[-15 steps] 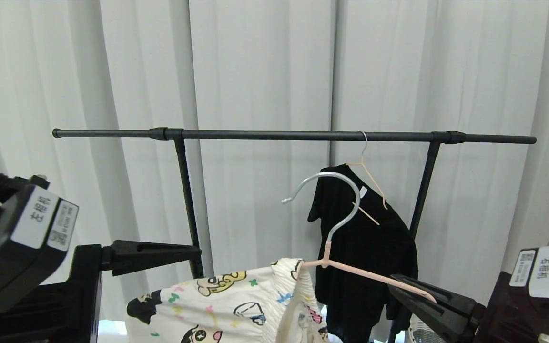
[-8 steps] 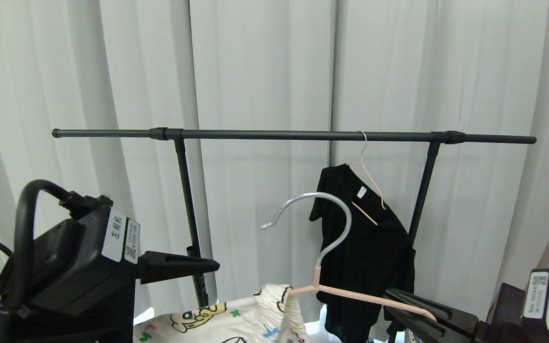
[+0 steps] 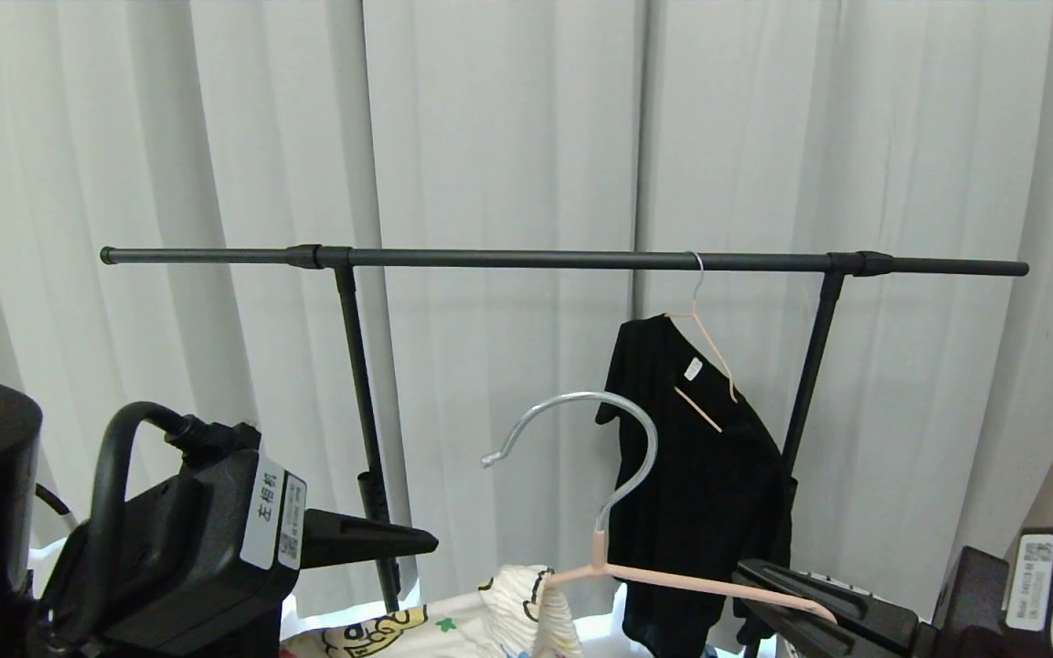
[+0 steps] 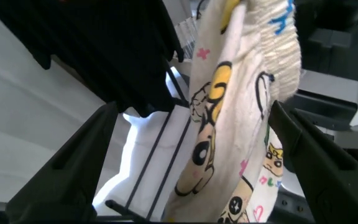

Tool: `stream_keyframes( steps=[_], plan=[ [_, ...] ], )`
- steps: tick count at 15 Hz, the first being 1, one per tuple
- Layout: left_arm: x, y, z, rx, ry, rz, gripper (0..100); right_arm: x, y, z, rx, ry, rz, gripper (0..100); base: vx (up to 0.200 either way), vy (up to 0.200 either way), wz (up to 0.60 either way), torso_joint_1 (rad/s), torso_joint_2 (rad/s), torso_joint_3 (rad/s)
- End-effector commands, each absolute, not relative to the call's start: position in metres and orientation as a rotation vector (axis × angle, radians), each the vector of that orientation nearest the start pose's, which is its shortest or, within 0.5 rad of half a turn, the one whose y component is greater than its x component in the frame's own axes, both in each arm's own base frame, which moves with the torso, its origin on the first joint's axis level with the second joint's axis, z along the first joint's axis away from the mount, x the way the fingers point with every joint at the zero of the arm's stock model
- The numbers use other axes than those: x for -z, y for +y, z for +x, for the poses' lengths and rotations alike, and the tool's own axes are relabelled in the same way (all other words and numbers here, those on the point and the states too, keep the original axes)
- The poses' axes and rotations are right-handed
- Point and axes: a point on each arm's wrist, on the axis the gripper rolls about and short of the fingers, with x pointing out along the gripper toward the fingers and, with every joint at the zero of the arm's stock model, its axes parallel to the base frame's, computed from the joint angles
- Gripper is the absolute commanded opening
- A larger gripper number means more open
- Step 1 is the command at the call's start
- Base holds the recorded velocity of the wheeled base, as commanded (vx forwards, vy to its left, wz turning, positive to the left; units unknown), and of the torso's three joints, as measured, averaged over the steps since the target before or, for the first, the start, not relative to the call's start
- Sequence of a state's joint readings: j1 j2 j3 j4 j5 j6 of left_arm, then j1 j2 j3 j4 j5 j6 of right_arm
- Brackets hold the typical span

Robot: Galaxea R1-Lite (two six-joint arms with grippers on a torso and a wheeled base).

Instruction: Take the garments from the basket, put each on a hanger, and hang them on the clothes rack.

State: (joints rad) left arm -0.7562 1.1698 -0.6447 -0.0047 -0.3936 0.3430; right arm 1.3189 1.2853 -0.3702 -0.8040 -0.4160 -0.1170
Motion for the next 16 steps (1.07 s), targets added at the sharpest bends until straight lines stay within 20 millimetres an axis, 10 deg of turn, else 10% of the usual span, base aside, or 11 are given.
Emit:
stream_keyframes(
  steps=[1,2,10,11,16],
  plan=[
    [-0.202,-0.116,0.11,1.216,0.349,0.396,100,-0.184,0.175,0.054,-0.908,0.021,-0.198,0,0.0,0.0,0.0,0.0,0.0,0.0],
    [-0.202,-0.116,0.11,1.22,0.348,0.397,0,-0.184,0.175,0.054,-0.908,0.02,-0.197,0,0.0,0.0,0.0,0.0,0.0,0.0],
    [-0.202,-0.116,0.11,1.217,0.35,0.397,0,-0.184,0.174,0.054,-0.907,0.021,-0.205,0,0.0,0.0,0.0,0.0,0.0,0.0],
    [-0.201,-0.116,0.11,1.215,0.352,0.398,0,-0.184,0.174,0.054,-0.907,0.021,-0.205,100,0.0,0.0,0.0,0.0,0.0,0.0],
    [-0.188,-0.105,0.105,1.072,0.393,0.451,0,-0.185,0.171,0.059,-0.858,0.021,-0.199,100,0.0,0.0,0.0,0.0,0.0,0.0]
  ],
)
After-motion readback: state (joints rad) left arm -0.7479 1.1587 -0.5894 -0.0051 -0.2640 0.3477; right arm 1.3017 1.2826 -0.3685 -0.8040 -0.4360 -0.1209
